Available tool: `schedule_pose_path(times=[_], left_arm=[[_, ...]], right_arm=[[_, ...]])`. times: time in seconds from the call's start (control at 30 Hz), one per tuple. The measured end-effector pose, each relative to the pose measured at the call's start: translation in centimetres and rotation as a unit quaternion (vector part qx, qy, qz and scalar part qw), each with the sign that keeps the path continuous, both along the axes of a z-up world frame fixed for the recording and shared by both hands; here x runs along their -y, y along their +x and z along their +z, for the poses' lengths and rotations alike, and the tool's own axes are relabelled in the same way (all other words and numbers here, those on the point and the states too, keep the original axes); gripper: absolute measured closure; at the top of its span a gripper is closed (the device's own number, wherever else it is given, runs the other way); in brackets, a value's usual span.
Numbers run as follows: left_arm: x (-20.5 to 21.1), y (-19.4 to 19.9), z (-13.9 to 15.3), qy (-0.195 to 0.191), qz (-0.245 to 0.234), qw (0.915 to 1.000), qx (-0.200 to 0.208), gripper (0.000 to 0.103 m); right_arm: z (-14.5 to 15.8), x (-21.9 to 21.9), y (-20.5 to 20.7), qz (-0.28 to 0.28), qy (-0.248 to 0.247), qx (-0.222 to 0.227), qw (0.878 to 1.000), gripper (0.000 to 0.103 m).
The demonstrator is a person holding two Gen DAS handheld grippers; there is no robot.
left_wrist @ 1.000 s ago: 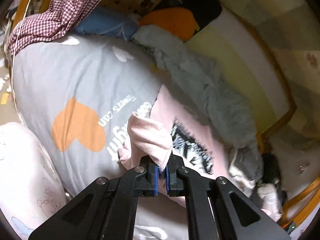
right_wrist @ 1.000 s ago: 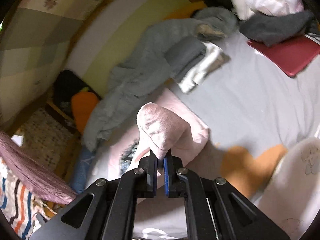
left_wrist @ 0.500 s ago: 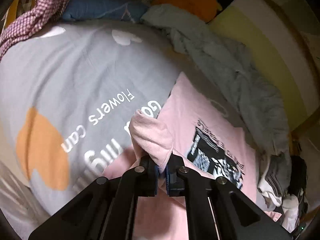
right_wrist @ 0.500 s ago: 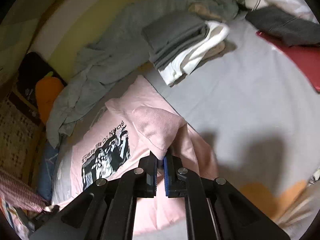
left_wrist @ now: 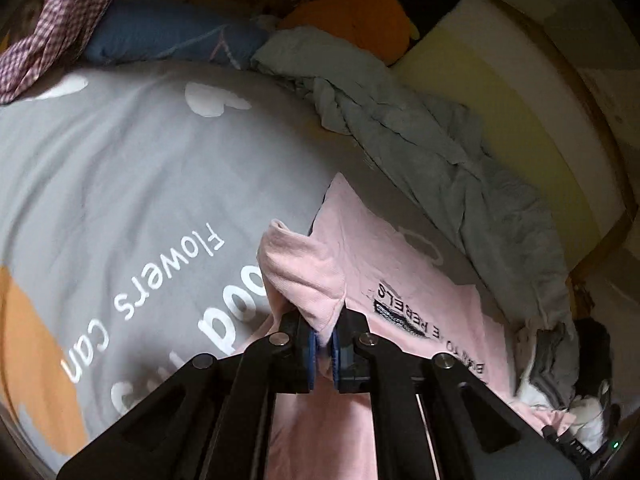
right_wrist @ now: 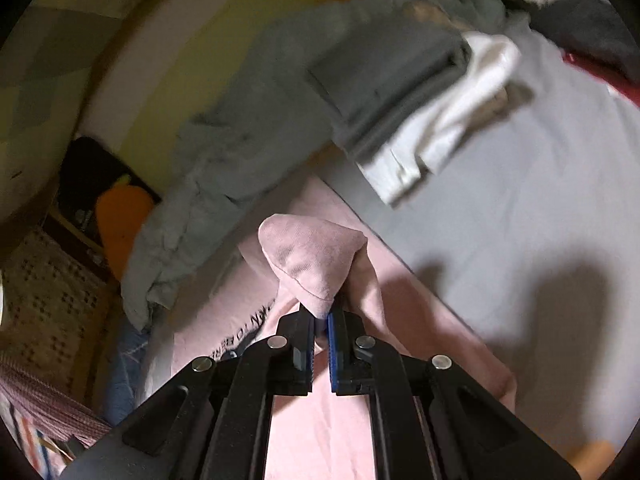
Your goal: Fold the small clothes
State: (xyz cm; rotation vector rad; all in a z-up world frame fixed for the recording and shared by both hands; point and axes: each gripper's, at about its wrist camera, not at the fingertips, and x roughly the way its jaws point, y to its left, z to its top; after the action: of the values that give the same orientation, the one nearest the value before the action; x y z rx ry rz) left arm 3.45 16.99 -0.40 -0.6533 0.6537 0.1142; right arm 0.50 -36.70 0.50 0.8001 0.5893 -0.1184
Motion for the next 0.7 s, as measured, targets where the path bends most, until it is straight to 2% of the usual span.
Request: schedule_pose_path(times=[0.07,0.1,0.13,0.17,0.2,0.23,0.27,0.3,0.33,0.47,0.57,0.7], left_arm=[[0.5,1.2,-1.5,0.018,-0.019,0.9988,-0.041,0.088],[0.5,1.6,-2.4,0.018,-0.023,0.9973,-0.067,0.078],[0.3,1.6,-3.1,0.004,-0.031,0.9970,-0.071,0.077],[0.0,0.9,-3.2,-0.009,-0.034,0.9978,-0.056,0.076],[-0.2,0.2,-2.9,-0.008,-0.033,0.9983,-0.047,0.069],[-0.2,-0.4,-2.5,0.003,-0.032,0.9986,-0.042,0.054],[-0.1,-1.0,-2.0,0.019,-0.030,0.9986,-0.040,0.049],[-0.1,-1.8,-1.5,0.032,-0.029,0.9984,-0.035,0.047],[-0.1,-2.5,-1.1,0.036,-0.032,0.9984,-0.031,0.047],[-0.4,-5.6,-0.9,0.053,-0.041,0.9968,-0.044,0.046],[-1.3,-8.0,-1.8,0.025,-0.035,0.9969,-0.066,0.046],[-1.1,-10.0,-3.1,-0.009,-0.053,0.9944,-0.092,0.046]], right_arm=[[-0.5,-0.5,0.7,-0.004,-0.039,-0.022,0.999,0.098],[-1.0,-0.7,1.2,-0.002,-0.051,-0.041,0.998,0.098],[-1.7,-0.8,1.8,0.004,-0.060,-0.061,0.996,0.097],[-2.4,-0.9,2.2,0.007,-0.068,-0.086,0.994,0.095],[-2.7,-0.9,2.0,0.007,-0.073,-0.094,0.993,0.094],[-2.6,-1.0,1.5,0.008,-0.081,-0.085,0.993,0.087],[-2.3,-1.2,0.9,0.010,-0.098,-0.073,0.992,0.073],[-1.8,-1.4,0.3,0.009,-0.118,-0.067,0.991,0.064],[-1.3,-1.6,-0.3,0.007,-0.131,-0.063,0.989,0.048],[0.3,-1.1,-2.0,0.010,-0.129,-0.047,0.991,0.047],[0.6,-0.7,-3.7,0.004,-0.127,-0.059,0.990,0.047],[-0.3,0.0,-7.0,-0.009,-0.117,-0.081,0.990,0.047]])
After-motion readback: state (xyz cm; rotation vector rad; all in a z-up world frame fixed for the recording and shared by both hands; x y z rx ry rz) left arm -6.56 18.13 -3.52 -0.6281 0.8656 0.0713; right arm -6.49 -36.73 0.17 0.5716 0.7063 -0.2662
